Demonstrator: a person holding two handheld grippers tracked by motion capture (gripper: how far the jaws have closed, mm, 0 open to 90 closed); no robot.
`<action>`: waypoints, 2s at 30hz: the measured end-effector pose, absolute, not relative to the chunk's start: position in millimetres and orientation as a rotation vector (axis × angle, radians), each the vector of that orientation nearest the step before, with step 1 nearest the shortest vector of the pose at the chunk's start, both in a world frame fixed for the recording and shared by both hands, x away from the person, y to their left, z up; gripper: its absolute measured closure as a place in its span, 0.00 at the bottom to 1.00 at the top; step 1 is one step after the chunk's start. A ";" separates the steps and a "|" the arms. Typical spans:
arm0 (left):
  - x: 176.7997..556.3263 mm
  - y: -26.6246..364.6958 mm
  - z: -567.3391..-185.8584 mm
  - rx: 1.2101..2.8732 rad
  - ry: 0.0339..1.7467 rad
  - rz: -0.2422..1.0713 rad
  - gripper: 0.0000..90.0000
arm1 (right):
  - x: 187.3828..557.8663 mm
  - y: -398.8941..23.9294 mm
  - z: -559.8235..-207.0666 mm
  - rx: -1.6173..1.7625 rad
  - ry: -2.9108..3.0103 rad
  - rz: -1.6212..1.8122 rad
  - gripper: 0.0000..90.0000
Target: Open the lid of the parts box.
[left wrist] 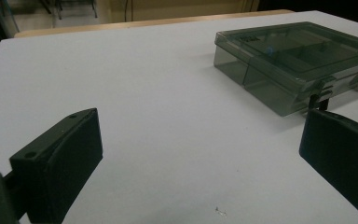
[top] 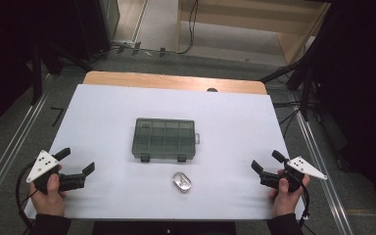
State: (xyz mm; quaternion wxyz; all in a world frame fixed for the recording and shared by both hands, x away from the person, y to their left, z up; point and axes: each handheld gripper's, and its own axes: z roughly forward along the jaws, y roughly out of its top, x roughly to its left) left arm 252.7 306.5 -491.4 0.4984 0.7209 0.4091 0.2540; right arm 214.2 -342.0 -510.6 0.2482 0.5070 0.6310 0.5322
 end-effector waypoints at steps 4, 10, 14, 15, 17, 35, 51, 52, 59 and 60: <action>252.4 303.4 -489.5 1.736 0.972 0.599 0.00 | 214.6 -340.2 -510.2 1.385 1.726 1.439 0.00; 253.2 296.4 -486.0 1.747 0.952 0.594 0.00 | 214.9 -339.2 -507.6 1.379 1.720 1.426 0.00; 253.8 288.3 -482.3 1.740 0.935 0.569 0.00 | 215.9 -338.0 -505.3 1.377 1.729 1.438 0.00; 254.3 285.8 -480.9 1.747 0.931 0.570 0.00 | 216.4 -337.9 -503.9 1.386 1.730 1.459 0.00; 255.5 279.6 -477.8 1.762 0.931 0.582 0.00 | 217.6 -337.5 -500.0 1.384 1.732 1.512 0.00; 273.5 253.2 -447.2 1.718 0.879 0.551 0.00 | 240.1 -313.4 -451.0 1.292 1.718 1.576 0.00; 297.5 226.1 -443.2 1.712 0.875 0.499 0.00 | 263.7 -279.7 -432.7 1.219 1.765 1.613 0.12; 299.2 224.0 -442.8 1.715 0.873 0.498 0.00 | 263.7 -279.7 -432.7 1.219 1.765 1.613 0.12; 306.6 211.8 -442.8 1.724 0.886 0.467 0.07 | 273.1 -260.7 -432.6 1.199 1.811 1.599 0.14; 308.2 210.0 -443.2 1.726 0.885 0.458 0.15 | 274.1 -258.6 -432.7 1.200 1.816 1.597 0.16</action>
